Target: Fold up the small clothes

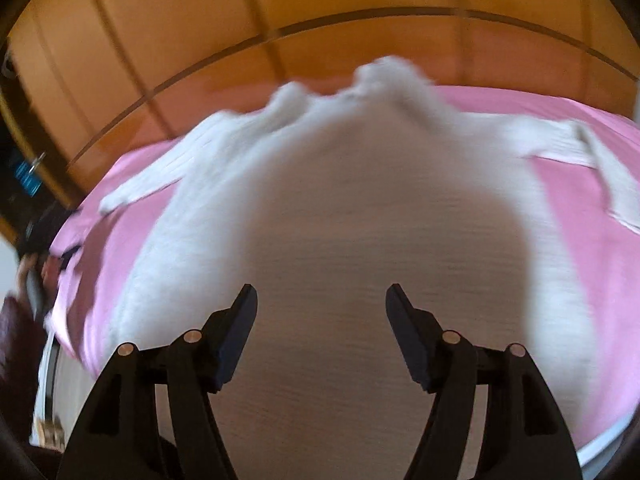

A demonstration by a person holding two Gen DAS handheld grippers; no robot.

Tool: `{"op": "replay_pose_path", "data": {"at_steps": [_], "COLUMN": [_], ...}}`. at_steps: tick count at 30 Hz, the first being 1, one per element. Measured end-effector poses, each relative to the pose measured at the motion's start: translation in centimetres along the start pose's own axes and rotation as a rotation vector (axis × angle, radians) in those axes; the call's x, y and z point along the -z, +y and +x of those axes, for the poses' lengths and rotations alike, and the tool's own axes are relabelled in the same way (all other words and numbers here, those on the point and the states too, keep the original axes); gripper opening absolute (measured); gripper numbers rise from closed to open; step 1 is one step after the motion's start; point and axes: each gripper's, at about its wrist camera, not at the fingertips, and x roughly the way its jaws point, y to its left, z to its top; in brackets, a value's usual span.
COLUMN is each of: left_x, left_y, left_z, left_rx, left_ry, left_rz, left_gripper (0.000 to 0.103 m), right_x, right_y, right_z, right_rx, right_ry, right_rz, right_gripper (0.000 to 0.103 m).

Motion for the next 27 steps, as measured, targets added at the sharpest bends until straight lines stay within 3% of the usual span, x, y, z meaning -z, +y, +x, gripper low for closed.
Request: {"op": "replay_pose_path", "data": {"at_steps": [6,8,10,11,12,13,15,19,21,24,26,27], "left_x": [-4.8,-4.5,-4.6,-4.6,-4.5,-4.5,-4.8,-7.3,-8.2,-8.4,-7.2,-6.9], "left_y": [-1.1,-2.4,-3.7,-4.2,-4.8,-5.5,-6.8,-8.0,-7.8,-6.5,-4.4,-3.6], "left_z": [5.2,7.6,10.1,10.8,11.4,11.5,9.8,2.3,-1.3,-1.8,0.3,0.9], "left_rx": [-0.008,-0.027,-0.063,-0.077,-0.072,-0.071,-0.063,-0.01,-0.052,-0.2,-0.371,-0.391], "left_ry": [0.086,0.151,0.222,0.234,0.254,0.251,0.142,-0.143,-0.241,-0.268,-0.226,-0.199], "left_rz": [0.008,0.044,0.101,0.128,0.15,0.166,0.228,0.275,0.324,0.402,0.461,0.456], "left_gripper": [0.077,0.06,0.051,0.03,0.015,0.01,0.008,0.008,0.008,0.007,0.007,0.007], "right_x": [-1.1,-1.1,-1.5,-1.6,-1.8,-1.9,-2.1,-1.9,-1.6,-1.0,-0.9,-0.8], "right_y": [3.5,3.9,4.5,4.5,4.7,4.8,5.1,6.2,7.0,7.6,7.7,7.7], "right_z": [3.1,3.5,4.1,4.4,4.7,4.8,5.1,6.0,6.7,7.5,7.5,7.5], "right_rx": [-0.045,-0.051,-0.046,-0.045,-0.045,-0.046,-0.056,-0.077,-0.077,-0.053,-0.048,-0.045], "right_ry": [0.034,0.041,0.045,0.048,0.05,0.051,0.06,0.082,0.086,0.072,0.07,0.071], "right_rz": [-0.047,-0.047,-0.046,-0.043,-0.04,-0.039,-0.049,-0.1,-0.129,-0.154,-0.16,-0.164], "right_gripper": [0.067,0.07,0.072,0.073,0.073,0.073,0.074,0.074,0.076,0.081,0.083,0.084]}}
